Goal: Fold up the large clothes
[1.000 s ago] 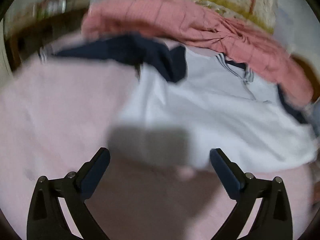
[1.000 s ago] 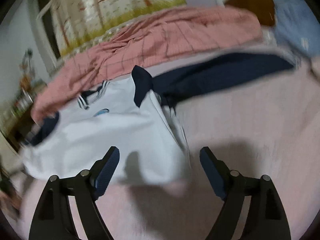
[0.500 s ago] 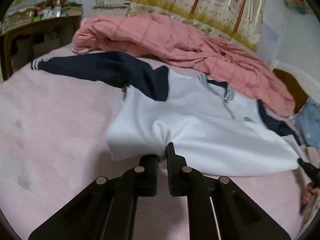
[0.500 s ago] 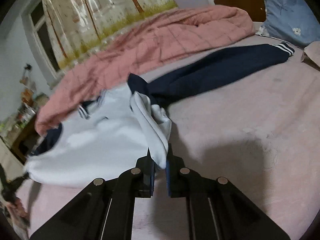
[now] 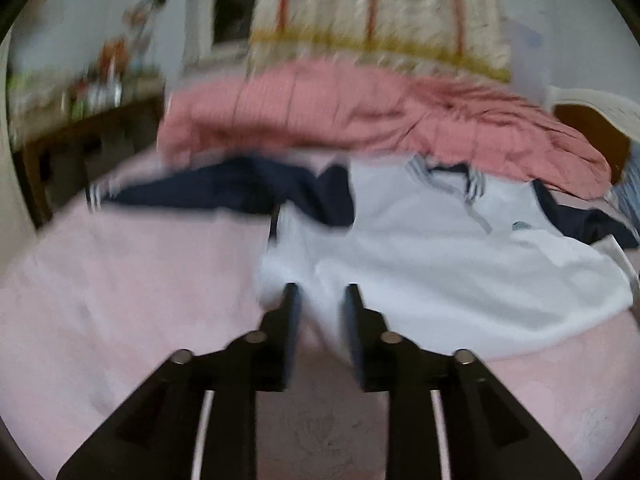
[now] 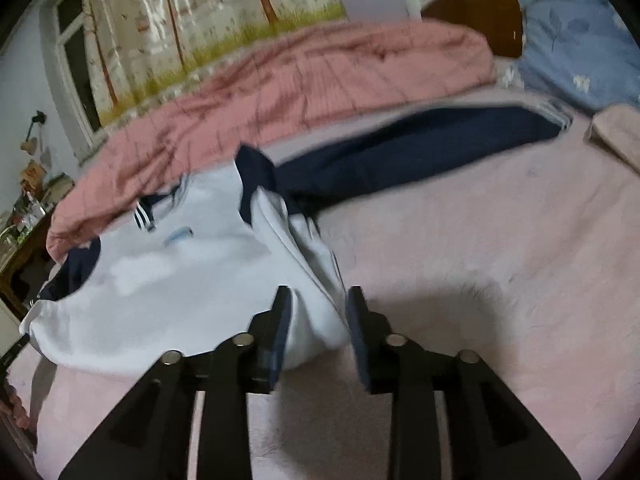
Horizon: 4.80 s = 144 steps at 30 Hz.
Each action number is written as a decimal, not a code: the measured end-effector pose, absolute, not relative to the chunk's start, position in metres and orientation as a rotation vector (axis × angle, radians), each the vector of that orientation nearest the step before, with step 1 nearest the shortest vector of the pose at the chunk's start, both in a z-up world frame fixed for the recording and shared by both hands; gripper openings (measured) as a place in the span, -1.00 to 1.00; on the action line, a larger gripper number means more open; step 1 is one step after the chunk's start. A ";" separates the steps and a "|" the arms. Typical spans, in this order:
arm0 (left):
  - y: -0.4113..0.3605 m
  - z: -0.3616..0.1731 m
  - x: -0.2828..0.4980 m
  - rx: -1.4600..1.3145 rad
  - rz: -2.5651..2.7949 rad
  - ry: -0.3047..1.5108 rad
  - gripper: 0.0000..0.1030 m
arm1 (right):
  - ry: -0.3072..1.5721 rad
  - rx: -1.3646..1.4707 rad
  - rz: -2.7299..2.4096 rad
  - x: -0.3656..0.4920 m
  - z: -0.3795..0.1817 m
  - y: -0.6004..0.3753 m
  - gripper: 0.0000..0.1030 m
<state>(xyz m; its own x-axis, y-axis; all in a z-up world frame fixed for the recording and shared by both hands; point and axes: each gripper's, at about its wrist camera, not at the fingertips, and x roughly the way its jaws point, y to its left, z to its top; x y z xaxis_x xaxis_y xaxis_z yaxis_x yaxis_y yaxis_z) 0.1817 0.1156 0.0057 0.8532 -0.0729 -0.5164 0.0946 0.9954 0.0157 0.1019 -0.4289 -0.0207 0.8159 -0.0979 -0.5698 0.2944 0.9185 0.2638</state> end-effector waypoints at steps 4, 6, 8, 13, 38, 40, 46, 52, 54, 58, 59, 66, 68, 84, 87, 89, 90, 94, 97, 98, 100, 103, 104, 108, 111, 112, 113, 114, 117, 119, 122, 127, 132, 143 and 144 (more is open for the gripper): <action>0.112 0.037 0.165 0.063 -0.130 0.408 0.08 | 0.472 0.244 -0.189 0.091 0.009 -0.412 0.26; 0.110 0.046 0.165 0.069 -0.143 0.392 0.17 | 0.468 0.235 -0.141 0.095 0.021 -0.405 0.31; 0.104 0.051 0.173 0.086 -0.179 0.390 0.33 | 0.462 0.264 -0.074 0.103 0.032 -0.398 0.31; 0.091 0.023 0.236 0.058 -0.177 0.562 0.35 | 0.615 0.244 0.069 0.167 0.026 -0.378 0.26; 0.092 0.000 0.216 0.123 -0.083 0.477 0.26 | 0.613 0.323 -0.294 0.142 -0.022 -0.422 -0.59; 0.088 0.011 0.206 0.124 -0.090 0.437 0.26 | 0.590 0.298 -0.299 0.135 -0.016 -0.419 -0.57; 0.066 0.051 0.170 0.109 -0.145 0.289 0.53 | 0.458 0.236 -0.301 0.116 0.006 -0.410 0.08; 0.028 0.087 0.140 0.156 -0.269 0.175 0.99 | 0.321 0.140 -0.301 0.088 0.028 -0.406 0.54; 0.019 0.098 0.134 0.151 -0.274 0.129 1.00 | 0.274 0.073 -0.326 0.081 0.038 -0.401 0.77; -0.001 0.124 0.139 0.085 -0.253 0.089 1.00 | 0.220 0.056 -0.368 0.070 0.058 -0.398 1.00; -0.006 0.131 0.142 0.061 -0.264 0.073 1.00 | 0.213 0.057 -0.407 0.069 0.061 -0.397 1.00; -0.035 0.149 0.163 0.015 -0.267 0.049 1.00 | 0.238 0.055 -0.363 0.072 0.083 -0.395 1.00; -0.027 0.142 0.166 -0.039 -0.297 0.073 1.00 | 0.285 0.092 -0.317 0.082 0.081 -0.411 1.00; -0.013 0.028 0.271 -0.038 -0.113 0.376 1.00 | 0.500 0.466 -0.527 0.178 0.031 -0.701 1.00; -0.012 0.017 0.281 -0.002 -0.080 0.359 1.00 | 0.510 0.546 -0.627 0.191 0.011 -0.751 1.00; -0.011 0.005 0.287 0.053 0.047 0.328 1.00 | 0.506 0.511 -0.763 0.200 -0.001 -0.767 0.99; -0.008 0.001 0.293 0.048 0.082 0.350 0.98 | 0.507 0.503 -0.764 0.205 -0.007 -0.773 0.99; 0.012 -0.008 0.305 -0.046 0.075 0.414 0.99 | 0.594 0.659 -0.737 0.222 -0.051 -0.820 0.91; 0.015 -0.013 0.311 -0.062 0.085 0.444 0.99 | 0.607 0.589 -0.747 0.236 -0.050 -0.826 0.91; 0.014 -0.014 0.311 -0.056 0.088 0.450 0.99 | 0.647 0.558 -0.754 0.246 -0.052 -0.827 0.91; 0.012 -0.015 0.312 -0.043 0.091 0.454 0.99 | 0.643 0.540 -0.750 0.253 -0.054 -0.830 0.92; 0.010 -0.015 0.311 -0.028 0.099 0.453 0.99 | 0.589 0.604 -0.722 0.249 -0.056 -0.840 0.90; 0.009 -0.015 0.312 -0.024 0.102 0.453 0.99 | 0.569 0.612 -0.726 0.247 -0.056 -0.841 0.68; 0.009 -0.011 0.305 -0.013 0.151 0.413 0.91 | 0.534 0.669 -0.740 0.235 -0.055 -0.849 -0.50; 0.013 -0.005 0.297 -0.023 0.182 0.367 0.83 | 0.476 0.562 -0.807 0.228 -0.037 -0.830 -0.71; 0.015 -0.005 0.297 -0.028 0.186 0.364 0.81 | 0.462 0.505 -0.829 0.229 -0.029 -0.821 -0.72; 0.017 -0.005 0.298 -0.032 0.199 0.367 0.80 | 0.447 0.442 -0.830 0.231 -0.018 -0.808 -0.73; 0.018 -0.005 0.299 -0.036 0.208 0.370 0.80 | 0.434 0.399 -0.827 0.232 -0.009 -0.796 -0.73; 0.022 -0.003 0.299 -0.048 0.202 0.372 0.80 | 0.372 0.328 -0.801 0.229 0.019 -0.758 -0.74; 0.022 -0.003 0.301 -0.037 0.203 0.377 0.80 | 0.332 0.273 -0.799 0.231 0.047 -0.720 -0.74; 0.023 -0.003 0.302 -0.045 0.177 0.397 0.80 | 0.297 0.276 -0.722 0.241 0.087 -0.668 -0.74; 0.034 0.002 0.290 -0.085 0.133 0.400 0.72 | 0.286 0.247 -0.520 0.272 0.149 -0.566 -0.74; 0.045 0.010 0.292 -0.090 0.152 0.408 0.69 | 0.277 0.196 -0.362 0.301 0.184 -0.455 -0.74; 0.097 0.000 0.319 -0.069 0.145 0.539 0.51 | 0.403 0.245 -0.119 0.385 0.120 -0.239 -0.74; 0.102 -0.001 0.320 -0.073 0.161 0.545 0.51 | 0.416 0.241 -0.116 0.389 0.112 -0.229 -0.74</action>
<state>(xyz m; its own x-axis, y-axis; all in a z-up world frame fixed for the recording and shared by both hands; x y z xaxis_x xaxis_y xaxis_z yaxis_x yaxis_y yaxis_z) 0.3198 0.1024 -0.0011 0.8426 0.1332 -0.5217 -0.1719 0.9848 -0.0261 0.3893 -0.2285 0.1120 0.9085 -0.0626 -0.4132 0.1610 0.9649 0.2077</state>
